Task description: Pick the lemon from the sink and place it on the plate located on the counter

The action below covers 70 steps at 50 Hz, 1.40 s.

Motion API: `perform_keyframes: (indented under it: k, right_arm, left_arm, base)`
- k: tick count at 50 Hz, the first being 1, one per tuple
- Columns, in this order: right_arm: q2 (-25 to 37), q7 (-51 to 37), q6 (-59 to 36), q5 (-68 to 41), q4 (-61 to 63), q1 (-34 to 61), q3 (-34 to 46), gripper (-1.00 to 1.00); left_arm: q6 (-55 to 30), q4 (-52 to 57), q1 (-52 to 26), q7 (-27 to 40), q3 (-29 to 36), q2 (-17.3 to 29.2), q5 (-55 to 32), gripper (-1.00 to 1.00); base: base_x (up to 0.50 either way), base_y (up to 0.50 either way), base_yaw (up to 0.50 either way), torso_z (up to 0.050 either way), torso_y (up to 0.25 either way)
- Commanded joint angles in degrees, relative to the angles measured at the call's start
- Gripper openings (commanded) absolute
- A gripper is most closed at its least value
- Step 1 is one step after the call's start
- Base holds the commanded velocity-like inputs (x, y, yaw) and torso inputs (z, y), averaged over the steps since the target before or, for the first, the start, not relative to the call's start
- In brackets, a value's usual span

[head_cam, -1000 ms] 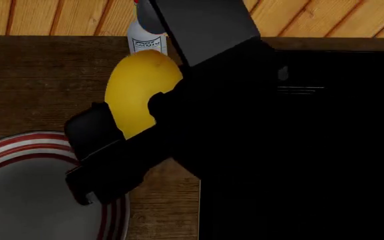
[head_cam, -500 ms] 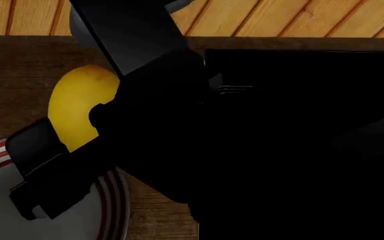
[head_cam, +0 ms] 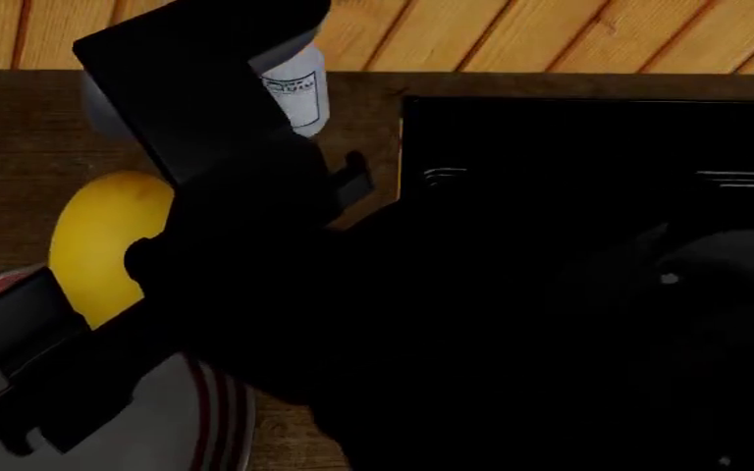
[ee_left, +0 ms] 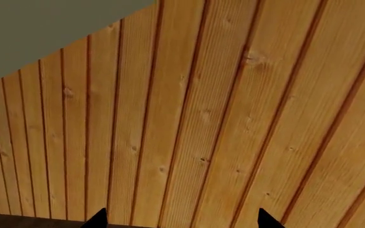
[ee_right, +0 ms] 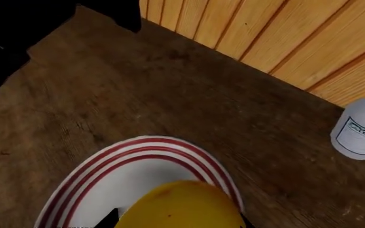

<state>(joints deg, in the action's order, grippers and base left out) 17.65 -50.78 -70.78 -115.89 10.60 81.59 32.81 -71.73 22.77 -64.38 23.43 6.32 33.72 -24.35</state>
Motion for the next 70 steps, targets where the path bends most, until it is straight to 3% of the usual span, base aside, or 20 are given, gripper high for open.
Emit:
perform_keyframes:
  k: [1, 29, 70]
  right_arm:
    - [-1.7, 4.5, -0.9, 5.2, -0.7, -1.6, 0.6, -1.00]
    - [-5.6, 18.2, 0.5, 17.8, -6.0, -5.7, 4.3, -1.00]
    - [-6.3, 26.7, 3.0, 24.6, -8.1, -9.4, 9.6, -1.00]
  left_arm:
    - [0.4, 0.0, 0.5, 0.1, -0.4, 0.0, -0.1, 1.00]
    - [0.8, 0.0, 1.5, 0.5, 0.1, 0.1, -0.2, 1.00]
    - [2.7, -1.7, 2.2, 0.6, 1.2, 0.2, 0.2, 1.00]
  base:
    - [0.00, 0.00, 0.00, 0.000, 0.000]
    - [0.00, 0.00, 0.00, 0.000, 0.000]
    - [0.00, 0.00, 0.00, 0.000, 0.000]
